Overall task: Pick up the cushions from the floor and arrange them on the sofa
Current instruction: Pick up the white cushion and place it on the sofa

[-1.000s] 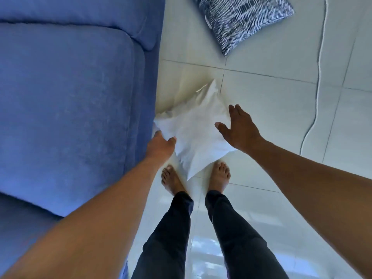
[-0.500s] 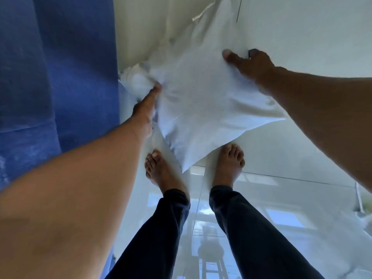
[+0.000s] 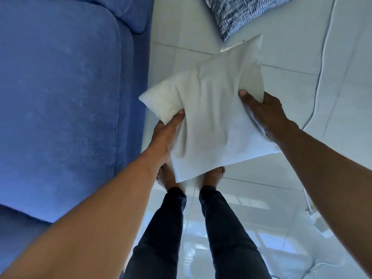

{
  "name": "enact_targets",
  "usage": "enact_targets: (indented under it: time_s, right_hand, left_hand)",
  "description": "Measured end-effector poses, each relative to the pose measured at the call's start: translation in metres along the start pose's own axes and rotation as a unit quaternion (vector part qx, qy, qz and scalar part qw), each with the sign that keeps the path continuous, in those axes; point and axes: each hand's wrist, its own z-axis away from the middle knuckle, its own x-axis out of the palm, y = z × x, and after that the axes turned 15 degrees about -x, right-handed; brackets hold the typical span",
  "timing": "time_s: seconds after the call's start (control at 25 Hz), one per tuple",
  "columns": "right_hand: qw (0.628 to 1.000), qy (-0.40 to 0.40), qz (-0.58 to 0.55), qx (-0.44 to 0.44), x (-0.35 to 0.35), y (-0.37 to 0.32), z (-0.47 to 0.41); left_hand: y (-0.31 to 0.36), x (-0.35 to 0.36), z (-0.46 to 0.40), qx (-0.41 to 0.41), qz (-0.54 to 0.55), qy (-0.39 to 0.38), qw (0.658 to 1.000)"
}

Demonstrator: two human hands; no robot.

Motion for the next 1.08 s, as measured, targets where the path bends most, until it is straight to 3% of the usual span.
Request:
enact_targets:
  time_s: [0.28, 0.52, 0.92, 1.08]
  right_hand:
    - [0.994, 0.024, -0.070, -0.078, -0.058, -0.188, 0.087]
    - [0.980, -0.062, -0.082, -0.171, -0.029, -0.319, 0.130]
    - [0.950, -0.209, -0.037, -0.229, 0.122, -0.461, 0.154]
    - [0.946, -0.251, -0.016, -0.203, 0.198, -0.494, 0.158]
  left_hand:
    - [0.051, -0.034, 0.218, 0.147, 0.026, -0.031, 0.988]
    - [0.084, -0.116, 0.341, 0.254, 0.100, 0.024, 0.962]
    - [0.086, -0.280, 0.385, 0.291, 0.279, 0.067, 0.913]
    - [0.088, -0.340, 0.384, 0.274, 0.334, 0.076, 0.899]
